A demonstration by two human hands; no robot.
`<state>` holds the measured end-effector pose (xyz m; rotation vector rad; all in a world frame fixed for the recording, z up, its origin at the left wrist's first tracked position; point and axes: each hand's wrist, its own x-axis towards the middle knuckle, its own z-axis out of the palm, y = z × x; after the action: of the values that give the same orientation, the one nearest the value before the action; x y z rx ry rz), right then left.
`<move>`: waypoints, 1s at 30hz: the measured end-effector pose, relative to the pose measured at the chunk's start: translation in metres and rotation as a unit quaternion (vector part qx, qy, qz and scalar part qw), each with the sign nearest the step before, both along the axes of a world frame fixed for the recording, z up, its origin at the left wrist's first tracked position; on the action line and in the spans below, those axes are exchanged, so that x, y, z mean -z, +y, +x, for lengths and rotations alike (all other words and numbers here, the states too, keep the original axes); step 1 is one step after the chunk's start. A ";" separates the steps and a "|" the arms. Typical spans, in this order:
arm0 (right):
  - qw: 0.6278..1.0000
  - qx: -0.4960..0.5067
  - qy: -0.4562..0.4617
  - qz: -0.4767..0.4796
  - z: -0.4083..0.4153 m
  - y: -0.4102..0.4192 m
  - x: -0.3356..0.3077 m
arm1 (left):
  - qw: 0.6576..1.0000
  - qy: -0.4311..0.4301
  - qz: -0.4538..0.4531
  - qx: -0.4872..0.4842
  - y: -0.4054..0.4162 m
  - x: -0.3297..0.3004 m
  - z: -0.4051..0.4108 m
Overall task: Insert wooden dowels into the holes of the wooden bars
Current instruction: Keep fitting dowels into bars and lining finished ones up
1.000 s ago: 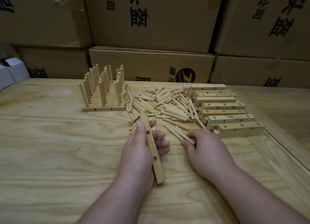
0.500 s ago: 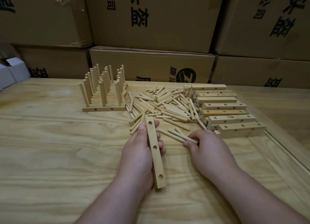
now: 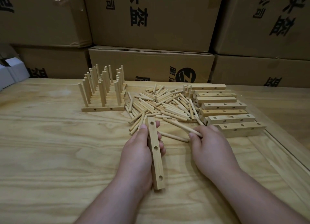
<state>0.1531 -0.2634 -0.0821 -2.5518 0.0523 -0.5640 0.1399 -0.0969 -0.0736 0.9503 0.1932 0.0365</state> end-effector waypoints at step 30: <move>0.947 -0.249 -0.029 0.200 -0.014 0.011 -0.006 | 0.997 -0.032 -0.032 0.061 -0.001 -0.005 -0.007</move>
<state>0.1387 -0.2524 -0.0765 -2.0398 -0.4422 -0.3797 0.1327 -0.0976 -0.0683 0.8936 0.0767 -0.0506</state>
